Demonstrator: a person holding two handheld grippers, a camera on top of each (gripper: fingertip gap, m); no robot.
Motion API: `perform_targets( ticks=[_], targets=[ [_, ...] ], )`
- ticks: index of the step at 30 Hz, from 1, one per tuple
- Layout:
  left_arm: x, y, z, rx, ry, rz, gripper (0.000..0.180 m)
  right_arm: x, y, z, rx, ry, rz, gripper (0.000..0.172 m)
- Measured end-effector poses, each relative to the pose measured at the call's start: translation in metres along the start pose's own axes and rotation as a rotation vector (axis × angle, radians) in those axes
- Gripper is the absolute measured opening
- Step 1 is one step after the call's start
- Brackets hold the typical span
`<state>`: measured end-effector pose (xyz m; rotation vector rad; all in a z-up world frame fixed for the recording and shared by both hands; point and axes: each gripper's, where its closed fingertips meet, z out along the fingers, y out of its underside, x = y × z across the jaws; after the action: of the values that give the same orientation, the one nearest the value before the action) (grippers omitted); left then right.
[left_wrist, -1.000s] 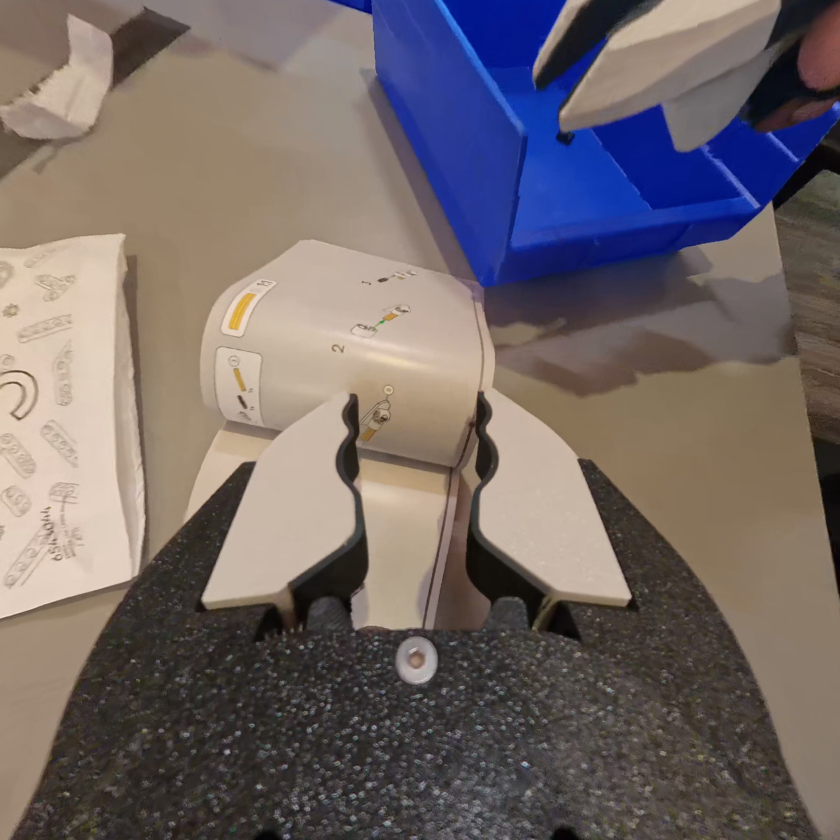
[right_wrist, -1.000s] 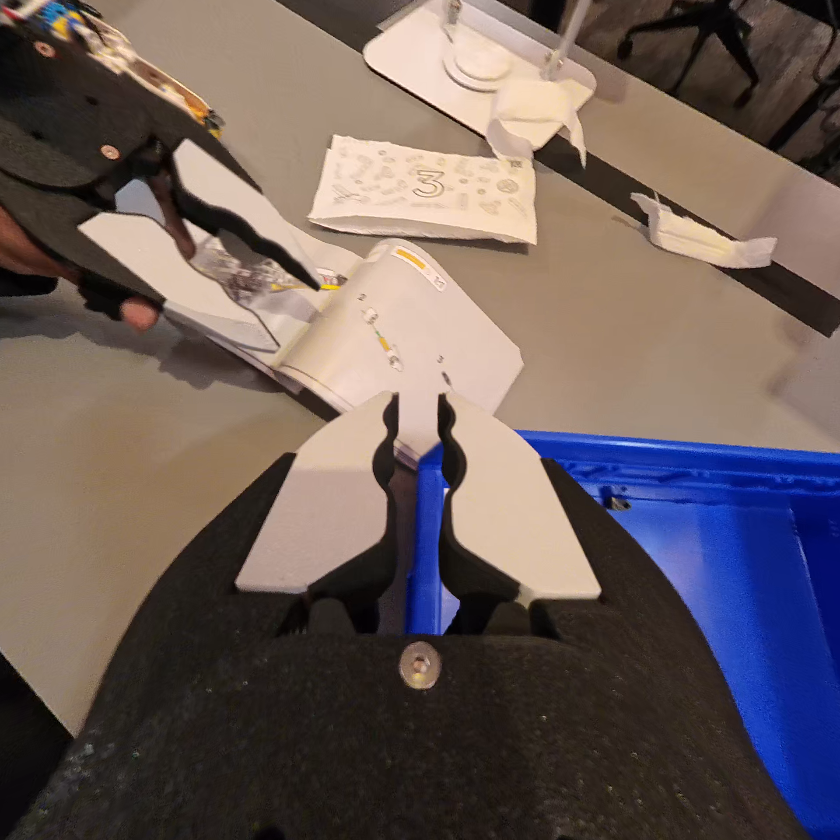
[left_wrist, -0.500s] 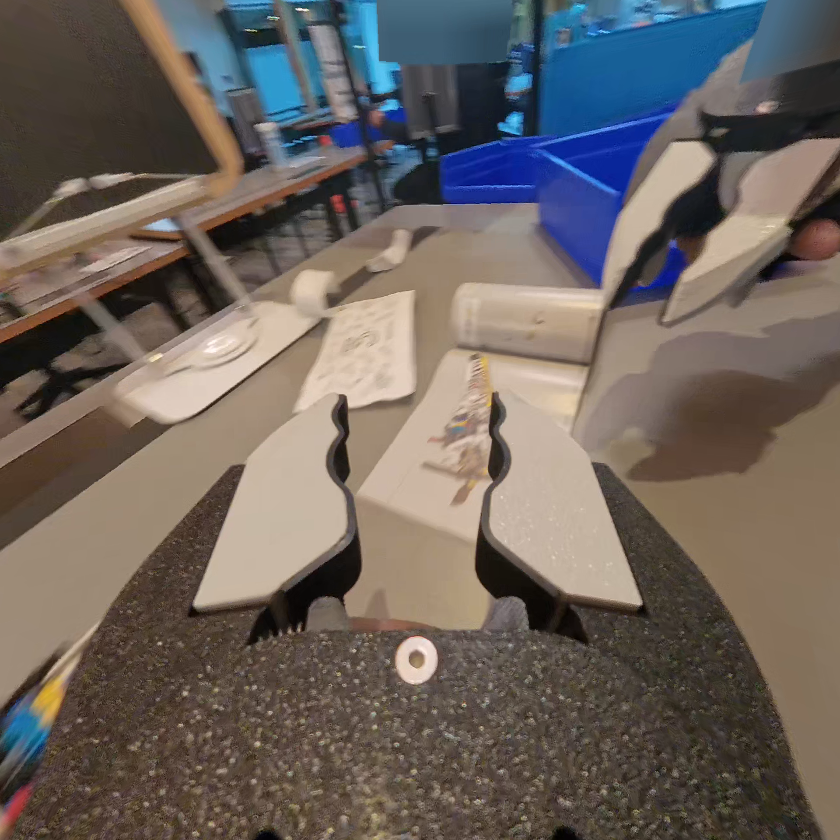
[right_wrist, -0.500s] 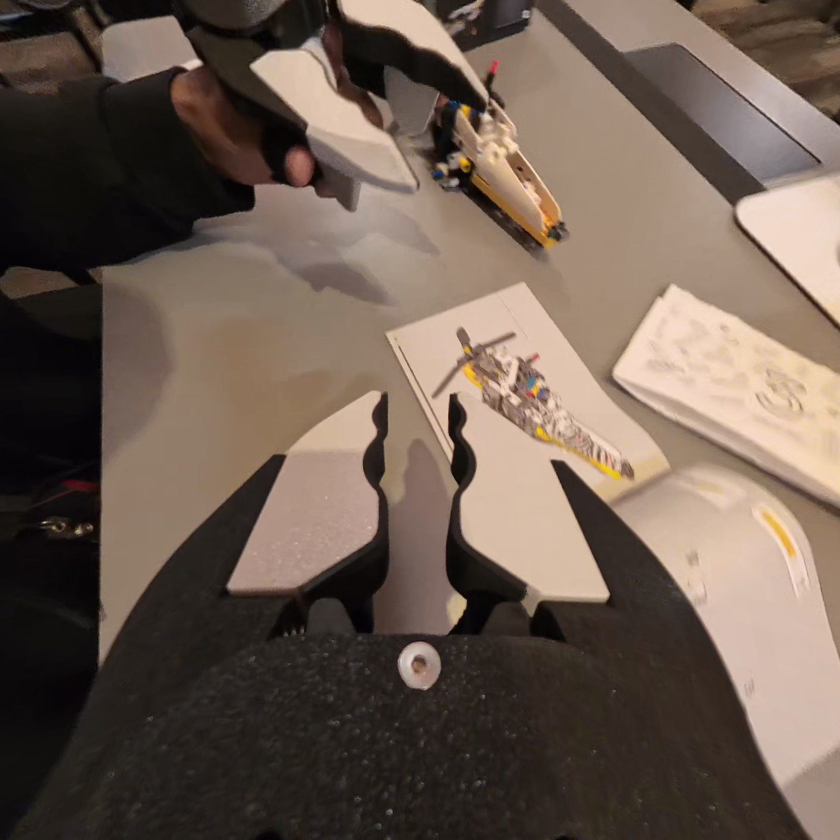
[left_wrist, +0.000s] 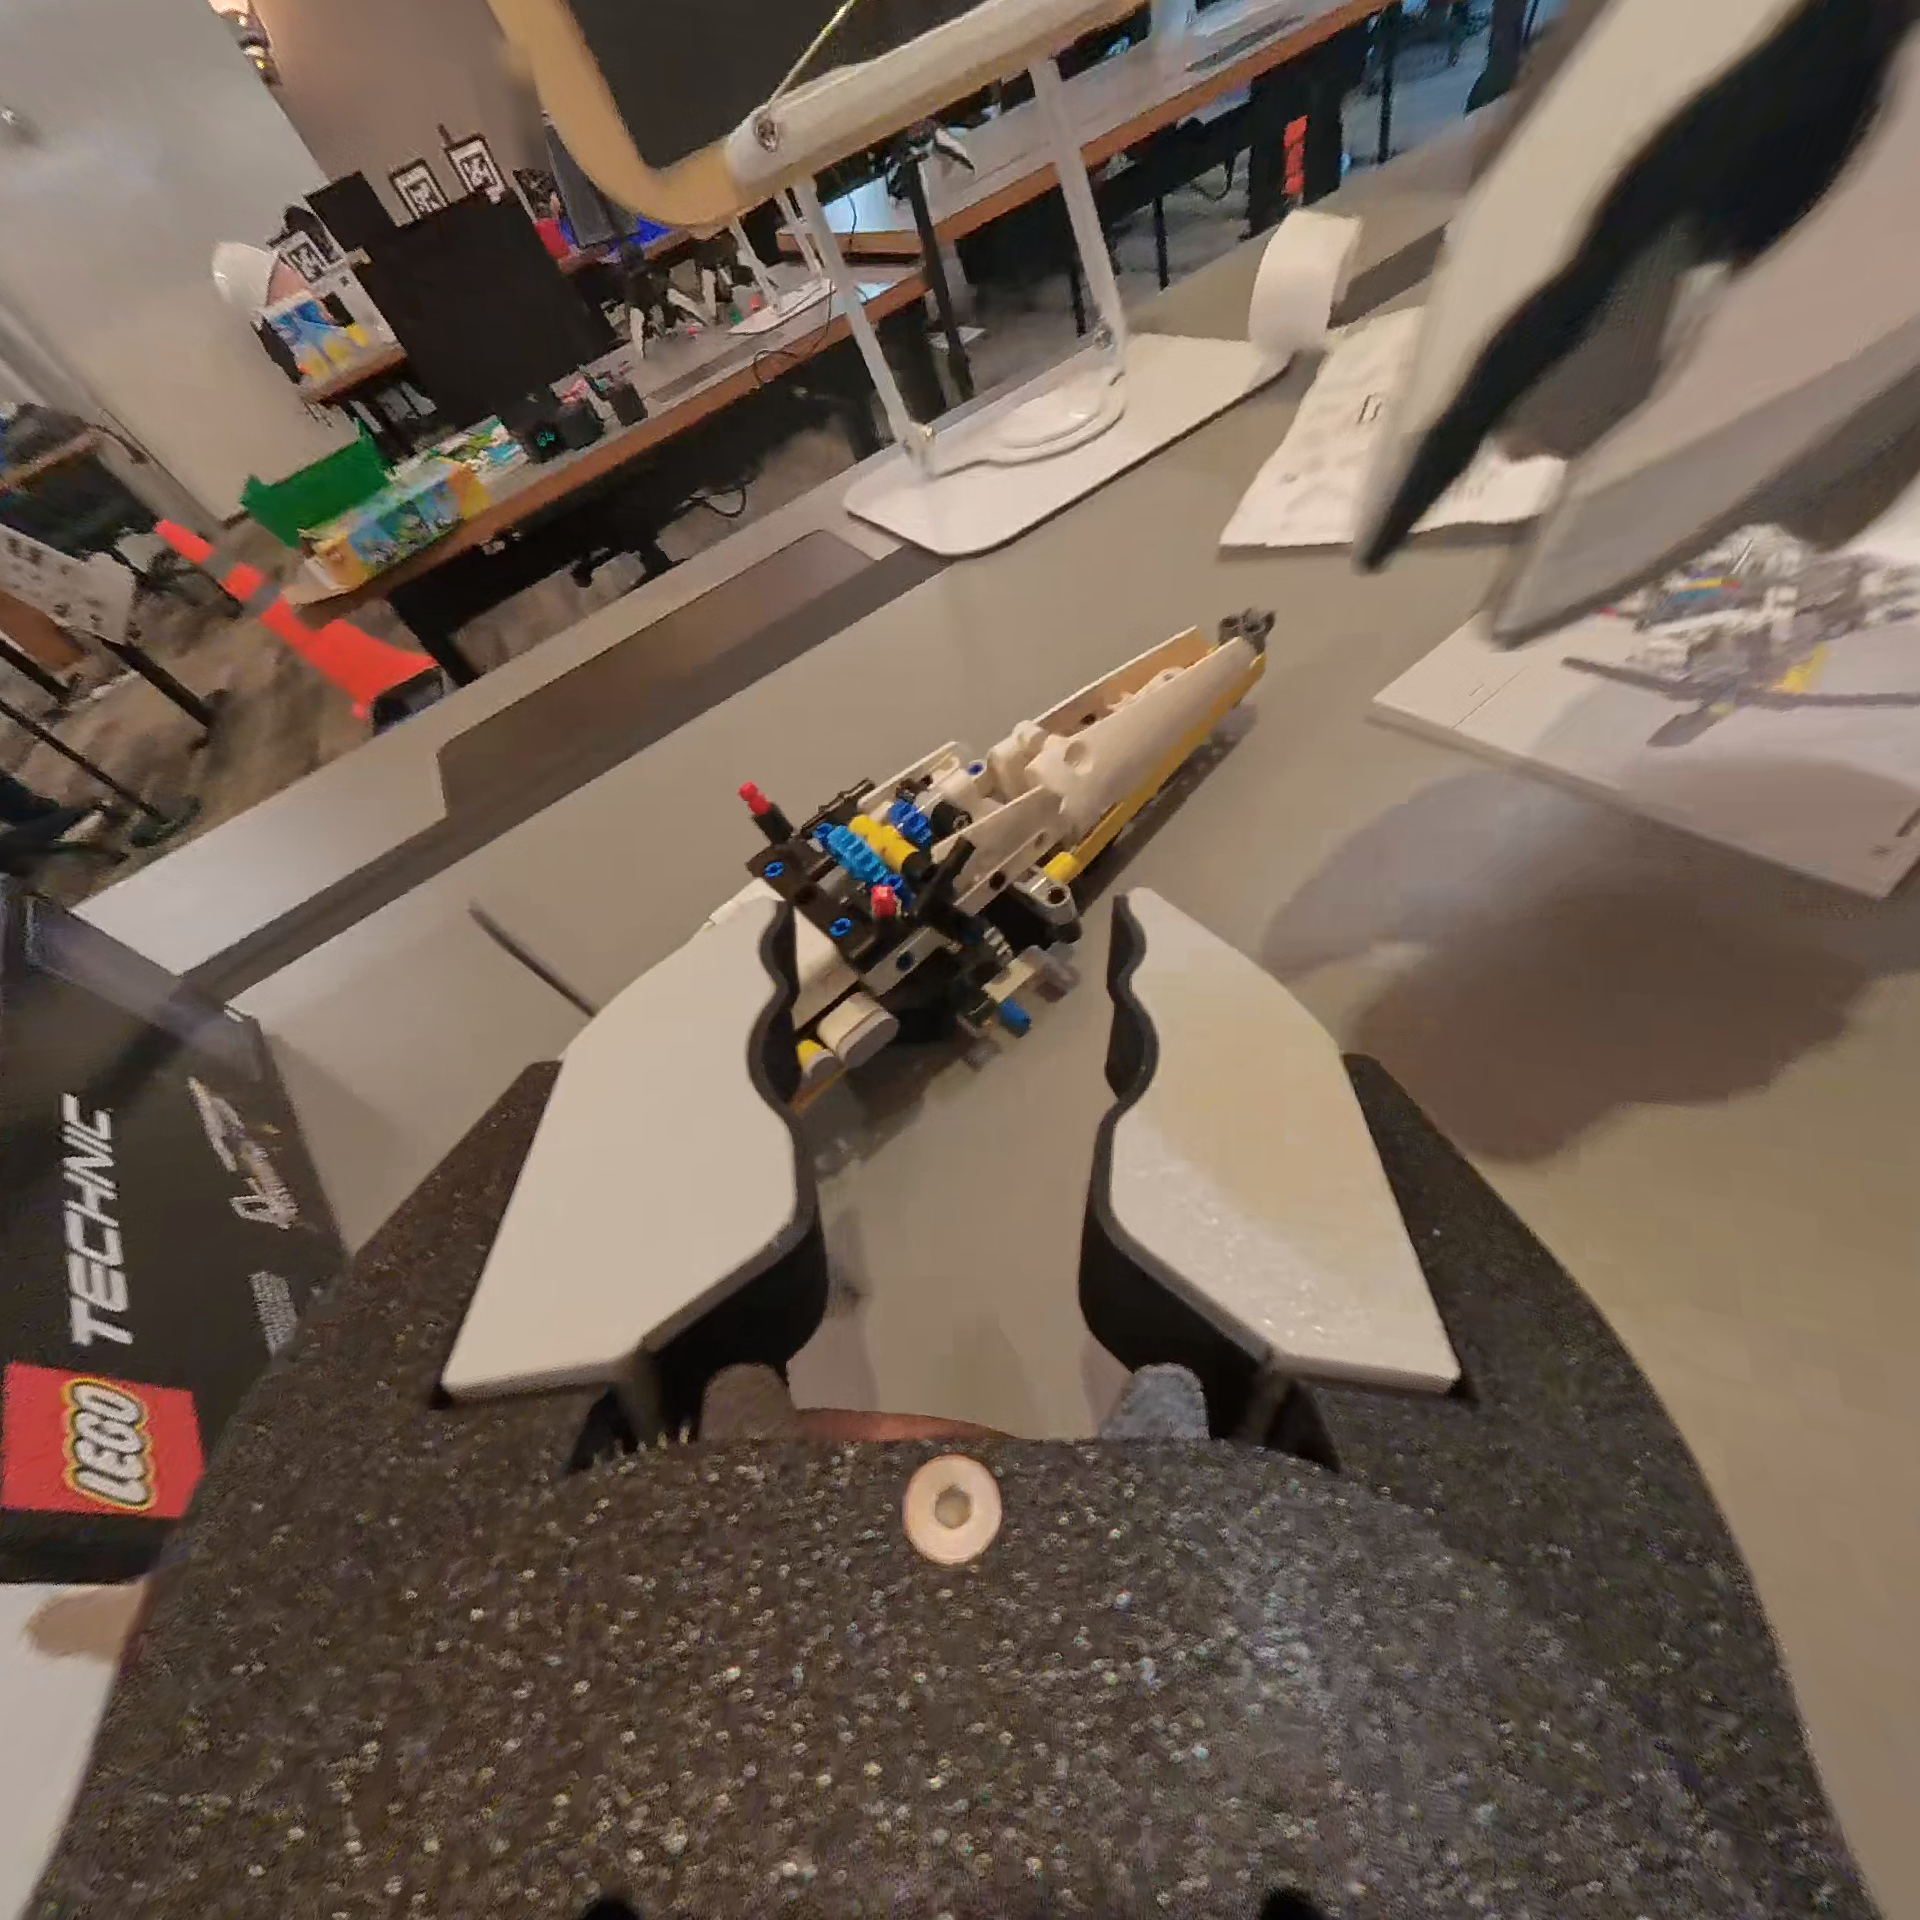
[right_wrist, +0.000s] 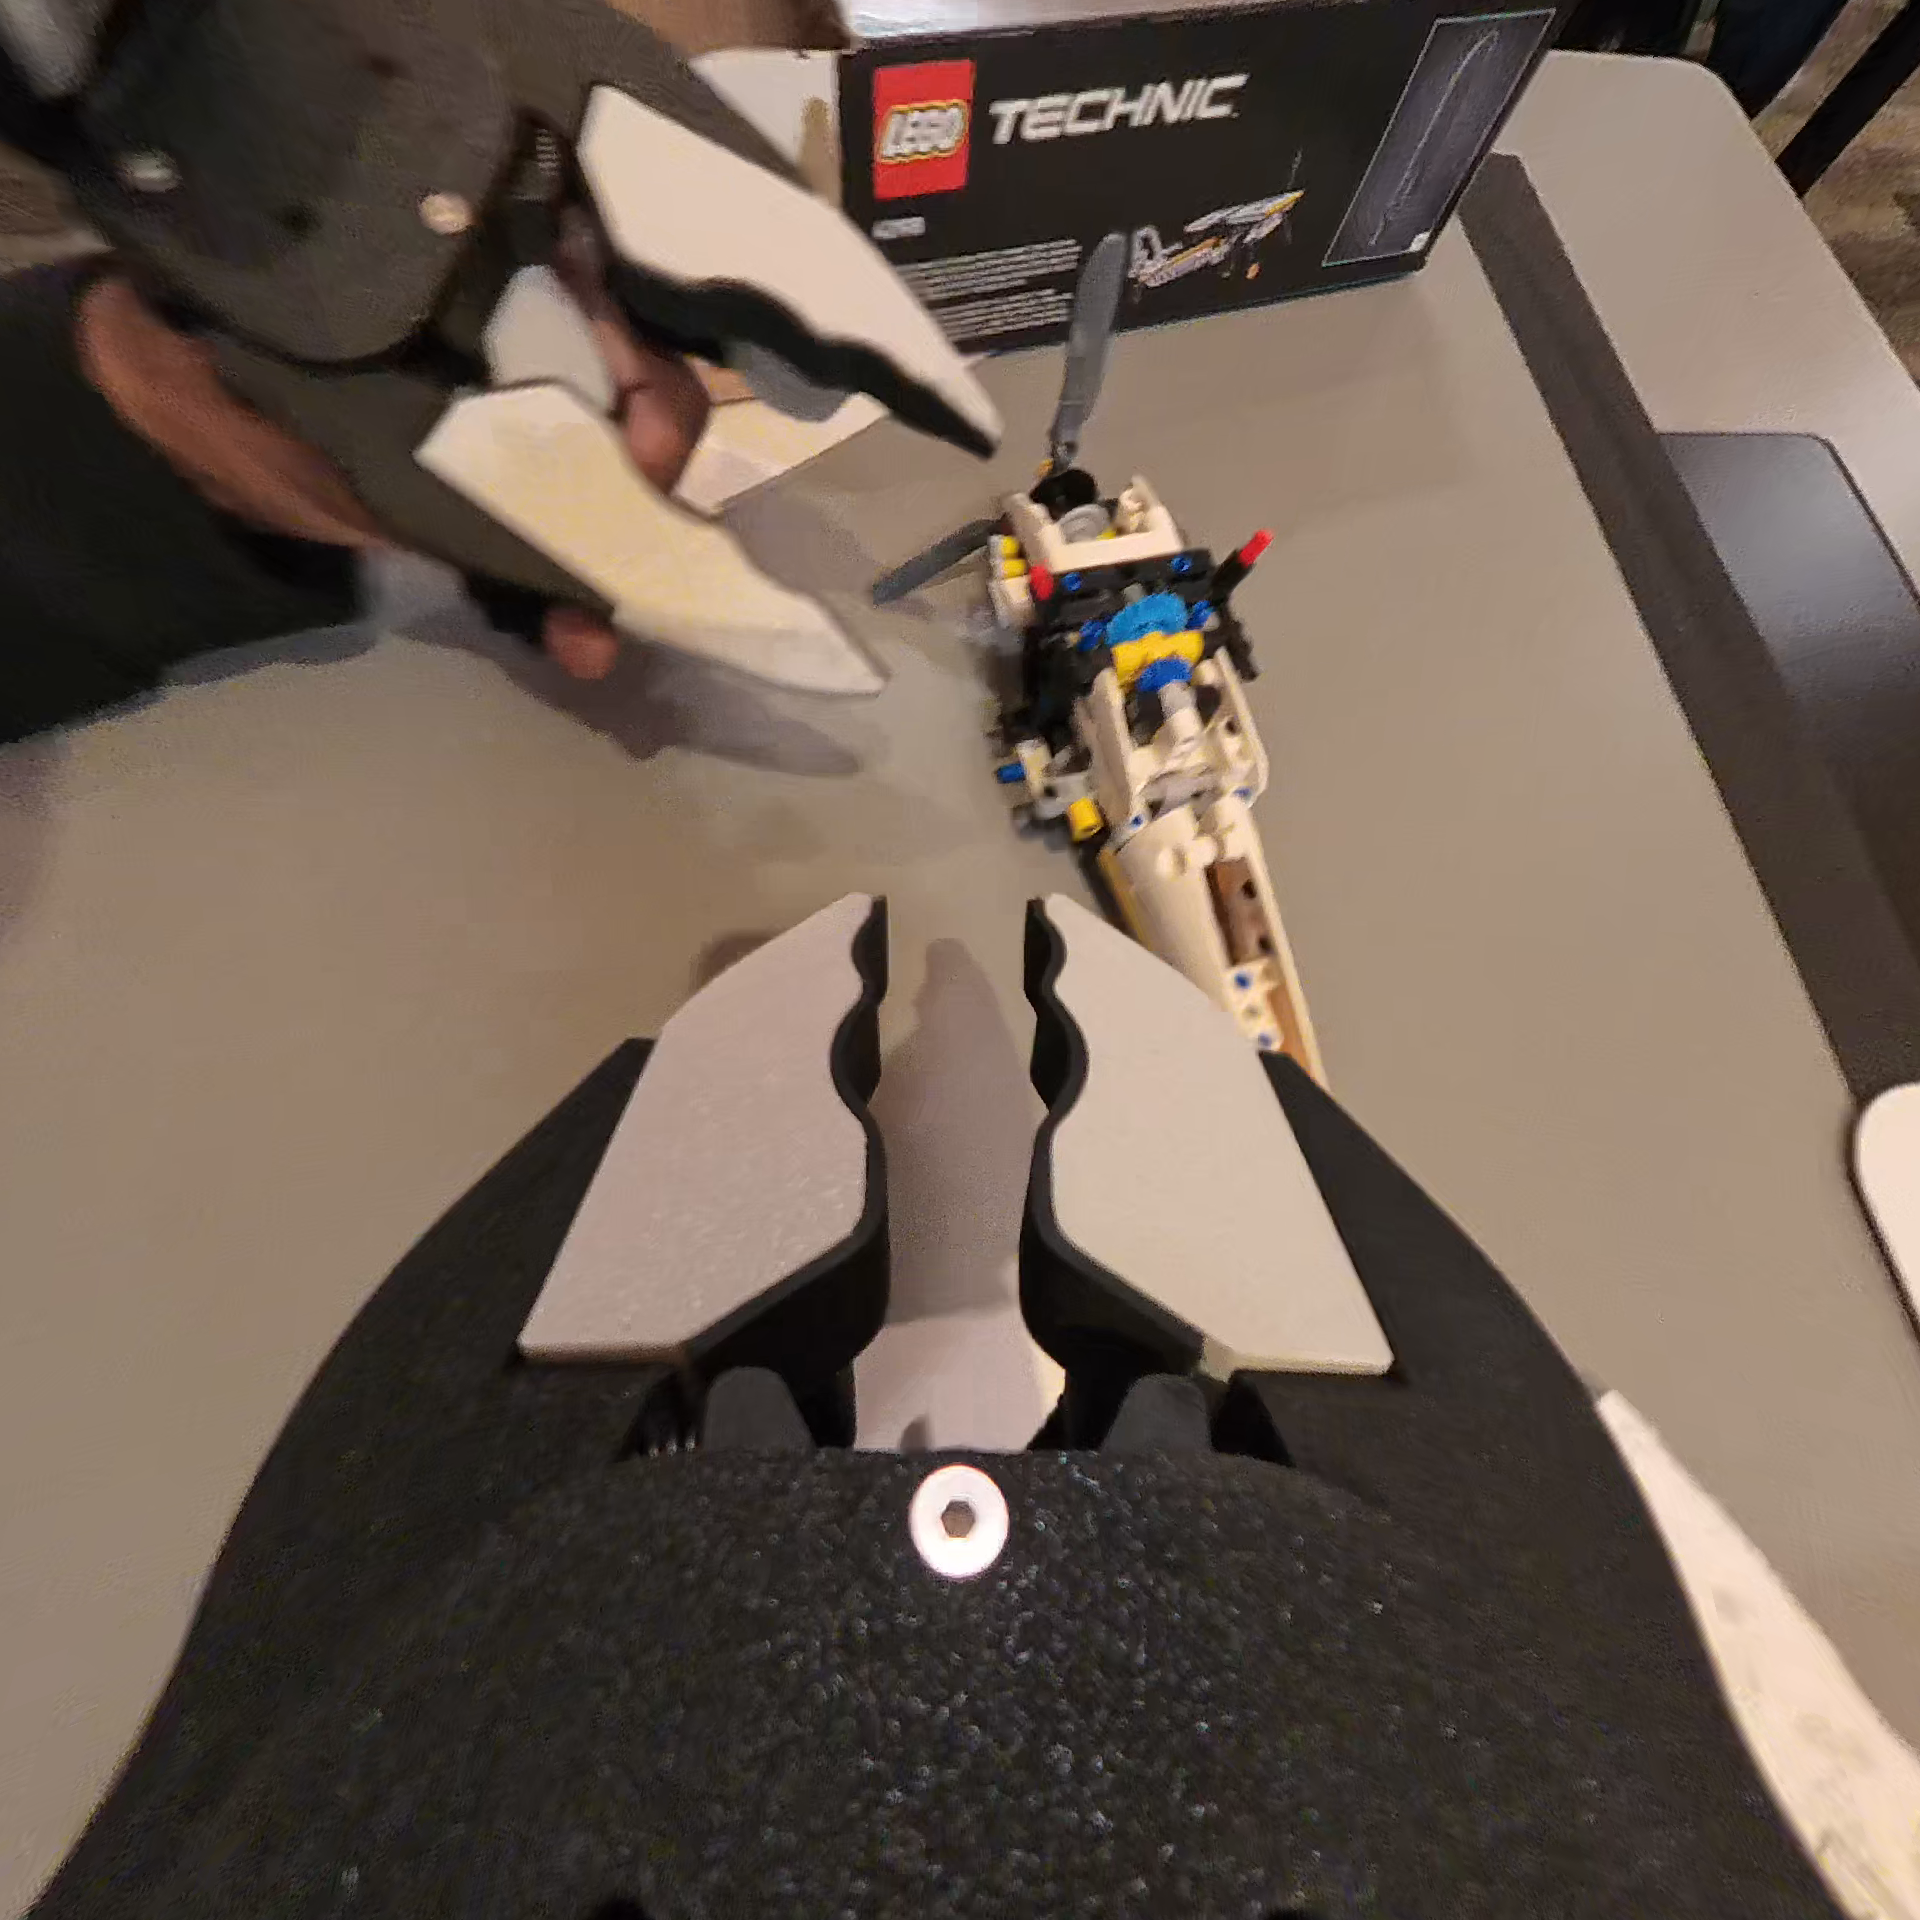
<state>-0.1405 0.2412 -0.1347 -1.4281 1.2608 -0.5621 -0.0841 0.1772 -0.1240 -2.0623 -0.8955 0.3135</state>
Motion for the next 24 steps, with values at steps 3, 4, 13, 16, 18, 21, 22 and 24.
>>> perform_targets(
  ticks=[3, 4, 13, 16, 18, 21, 22, 24],
  targets=[
    [-0.001, 0.005, -0.001, -0.034, -0.013, 0.038, 0.059, 0.020, -0.013, 0.028, -0.030, 0.015, -0.029, 0.021],
    [-0.001, 0.006, -0.002, -0.038, -0.018, 0.049, 0.059, 0.024, -0.014, 0.036, -0.044, 0.012, -0.039, 0.019],
    [-0.008, 0.009, -0.005, -0.059, -0.034, 0.018, 0.059, 0.040, -0.007, 0.072, -0.141, 0.045, -0.106, 0.008],
    [-0.008, 0.009, -0.005, -0.060, -0.030, 0.014, 0.059, 0.043, -0.004, 0.078, -0.163, 0.070, -0.131, 0.008],
    [-0.007, 0.010, -0.005, -0.064, -0.031, 0.016, 0.059, 0.048, -0.002, 0.080, -0.178, 0.099, -0.152, 0.008],
    [-0.006, 0.011, -0.005, -0.068, -0.026, 0.015, 0.059, 0.046, -0.002, 0.085, -0.180, 0.090, -0.161, 0.009],
    [-0.006, 0.011, -0.004, -0.070, -0.024, 0.015, 0.059, 0.046, -0.001, 0.087, -0.183, 0.093, -0.165, 0.009],
    [-0.006, 0.013, -0.004, -0.075, -0.020, 0.017, 0.059, 0.045, -0.001, 0.089, -0.186, 0.099, -0.177, 0.009]
  ],
)
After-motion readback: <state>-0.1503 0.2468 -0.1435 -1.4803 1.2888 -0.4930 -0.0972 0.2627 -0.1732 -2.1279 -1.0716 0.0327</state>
